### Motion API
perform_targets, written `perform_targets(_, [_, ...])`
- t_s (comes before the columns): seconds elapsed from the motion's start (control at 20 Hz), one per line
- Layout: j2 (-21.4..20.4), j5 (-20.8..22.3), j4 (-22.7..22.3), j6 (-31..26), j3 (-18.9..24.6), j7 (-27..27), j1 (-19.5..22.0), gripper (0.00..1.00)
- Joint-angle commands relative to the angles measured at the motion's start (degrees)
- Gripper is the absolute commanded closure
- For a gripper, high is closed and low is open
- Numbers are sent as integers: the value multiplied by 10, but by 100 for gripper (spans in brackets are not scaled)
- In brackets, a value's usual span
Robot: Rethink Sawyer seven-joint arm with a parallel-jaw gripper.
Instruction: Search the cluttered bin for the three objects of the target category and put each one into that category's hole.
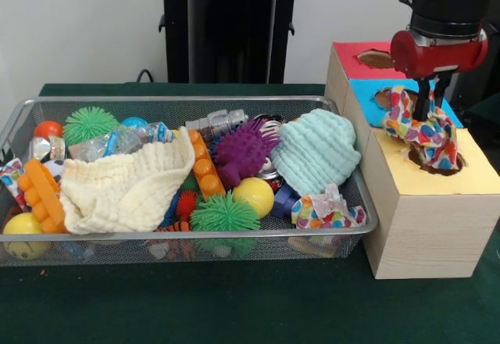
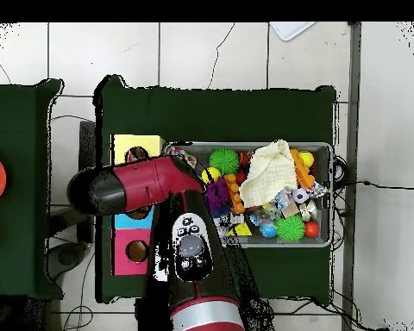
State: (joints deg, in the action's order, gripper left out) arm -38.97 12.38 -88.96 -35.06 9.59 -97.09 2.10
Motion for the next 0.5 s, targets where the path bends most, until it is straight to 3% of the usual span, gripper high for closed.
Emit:
perform_targets(0.05, [26,-13,35,-17,-14,-88,10,100])
perform_targets(0.5, [42,-17,59,-18,-17,-88,15,100])
